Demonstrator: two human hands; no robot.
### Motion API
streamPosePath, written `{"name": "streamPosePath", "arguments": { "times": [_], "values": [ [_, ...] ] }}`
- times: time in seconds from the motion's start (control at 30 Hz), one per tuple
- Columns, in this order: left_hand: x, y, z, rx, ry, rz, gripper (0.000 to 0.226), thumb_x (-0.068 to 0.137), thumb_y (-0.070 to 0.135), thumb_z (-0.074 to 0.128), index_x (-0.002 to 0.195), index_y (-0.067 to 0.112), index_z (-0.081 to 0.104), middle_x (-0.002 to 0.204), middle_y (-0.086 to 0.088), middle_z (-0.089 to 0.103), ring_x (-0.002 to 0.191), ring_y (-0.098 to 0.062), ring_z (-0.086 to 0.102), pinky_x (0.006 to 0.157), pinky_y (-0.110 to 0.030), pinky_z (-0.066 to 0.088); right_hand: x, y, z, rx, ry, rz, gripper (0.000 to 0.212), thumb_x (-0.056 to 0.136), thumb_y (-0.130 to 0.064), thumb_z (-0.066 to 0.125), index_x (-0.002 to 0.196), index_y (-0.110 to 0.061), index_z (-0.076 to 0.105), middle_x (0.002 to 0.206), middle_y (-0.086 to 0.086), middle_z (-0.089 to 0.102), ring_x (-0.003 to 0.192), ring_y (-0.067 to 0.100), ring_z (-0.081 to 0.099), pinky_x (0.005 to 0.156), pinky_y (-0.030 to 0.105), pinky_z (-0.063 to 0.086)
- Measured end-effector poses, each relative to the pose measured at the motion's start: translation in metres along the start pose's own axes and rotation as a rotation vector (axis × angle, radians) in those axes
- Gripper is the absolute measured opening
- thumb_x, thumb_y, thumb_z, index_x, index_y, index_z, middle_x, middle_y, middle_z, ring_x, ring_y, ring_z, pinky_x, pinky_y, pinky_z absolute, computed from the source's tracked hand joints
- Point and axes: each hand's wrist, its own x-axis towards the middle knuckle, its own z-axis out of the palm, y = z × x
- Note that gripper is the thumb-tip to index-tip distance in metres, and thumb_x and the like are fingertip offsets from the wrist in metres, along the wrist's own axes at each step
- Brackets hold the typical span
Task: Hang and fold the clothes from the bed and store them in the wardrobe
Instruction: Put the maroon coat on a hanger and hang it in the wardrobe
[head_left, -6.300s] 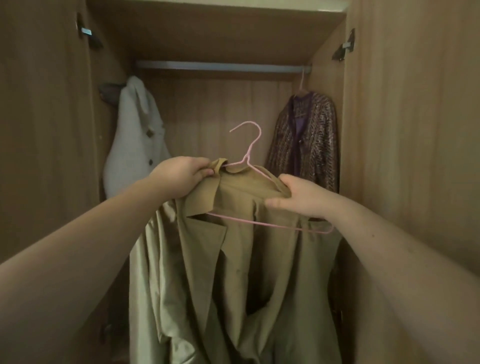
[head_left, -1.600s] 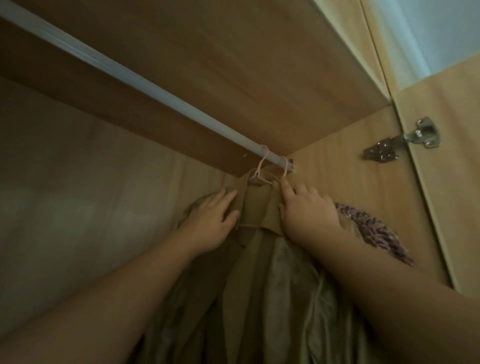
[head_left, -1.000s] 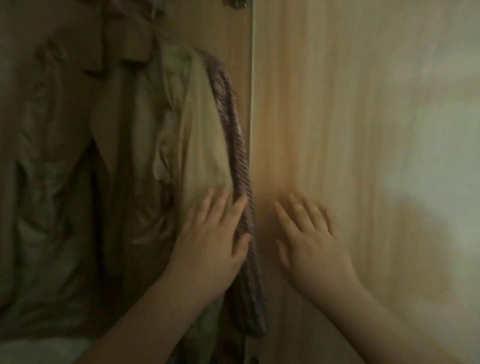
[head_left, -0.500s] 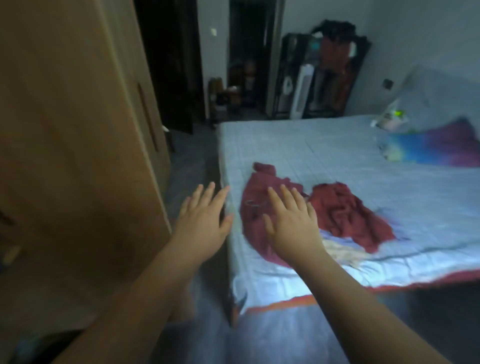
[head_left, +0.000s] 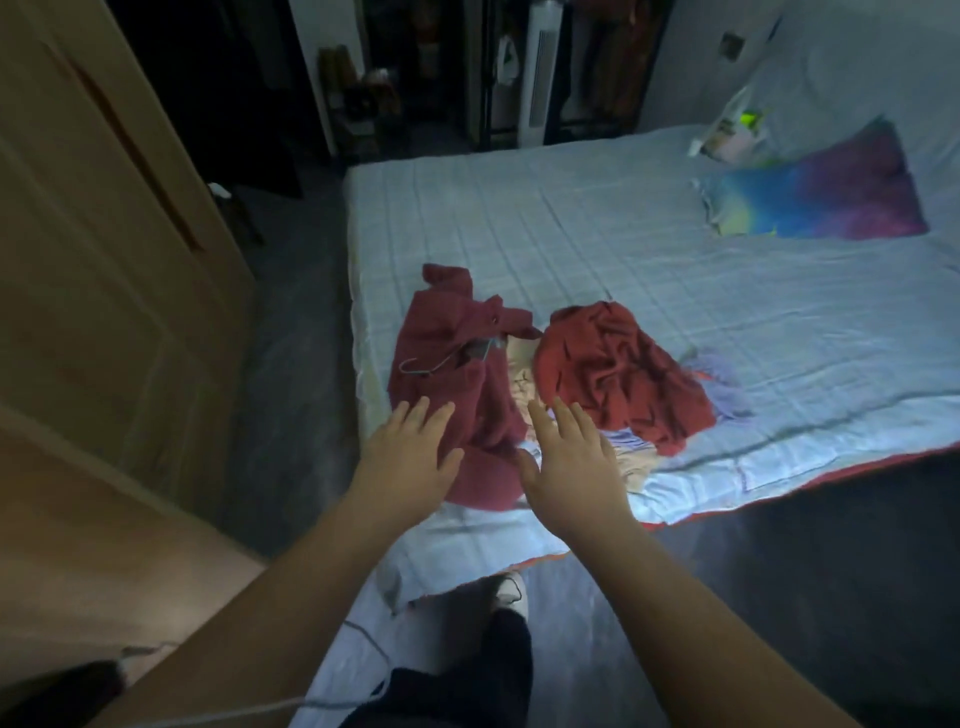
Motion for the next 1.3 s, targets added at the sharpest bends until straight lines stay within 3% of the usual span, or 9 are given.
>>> {"name": "streamPosePath", "arguments": {
  "times": [0.43,0.73,1.0,1.2,1.3],
  "values": [
    [0.226,-0.054,0.091,-0.129,-0.096,-0.304,0.066,0.095,0.043,0.052,0.153,0.017,0.033,0.156,-0.016,0.035,0.141,-0.035,0.035,0.114,-0.045,0.034,0.264,0.048,0.057,-0.053,-0.226,-0.181,0.062,0.093,-0.038,0.044,0.151,-0.020,0.032,0.157,0.004,0.033,0.144,0.026,0.027,0.115,0.044,0.029],
    [0.266,-0.088,0.130,-0.310,-0.117,-0.556,0.061,0.095,0.040,0.053,0.150,0.016,0.038,0.151,-0.015,0.042,0.137,-0.032,0.041,0.109,-0.047,0.040,0.357,0.052,0.110,-0.049,-0.431,-0.278,0.060,0.095,-0.036,0.048,0.151,-0.020,0.034,0.158,0.008,0.032,0.145,0.028,0.027,0.116,0.046,0.030],
    [0.289,-0.112,0.187,-0.573,-0.075,-0.865,0.057,0.096,0.033,0.057,0.146,0.009,0.043,0.141,-0.015,0.052,0.129,-0.028,0.051,0.107,-0.038,0.040,0.452,0.040,0.190,-0.135,-0.624,-0.511,0.061,0.093,-0.031,0.052,0.150,-0.017,0.035,0.158,0.010,0.031,0.145,0.031,0.026,0.115,0.049,0.029],
    [0.323,-0.134,0.227,-0.693,-0.085,-1.067,0.065,0.092,0.045,0.062,0.144,0.010,0.044,0.140,-0.012,0.055,0.126,-0.027,0.055,0.107,-0.045,0.042,0.527,0.036,0.254,-0.196,-0.596,-0.623,0.064,0.088,-0.023,0.056,0.150,-0.019,0.037,0.159,0.010,0.029,0.148,0.030,0.018,0.117,0.049,0.024],
    [0.333,-0.142,0.246,-0.766,-0.140,-1.125,0.067,0.090,0.048,0.065,0.142,0.010,0.047,0.134,-0.011,0.060,0.122,-0.026,0.058,0.102,-0.031,0.042,0.552,0.039,0.280,-0.305,-0.597,-0.667,0.072,0.086,-0.021,0.056,0.153,-0.025,0.029,0.163,0.008,0.020,0.151,0.030,0.009,0.120,0.051,0.014]
  ]
}}
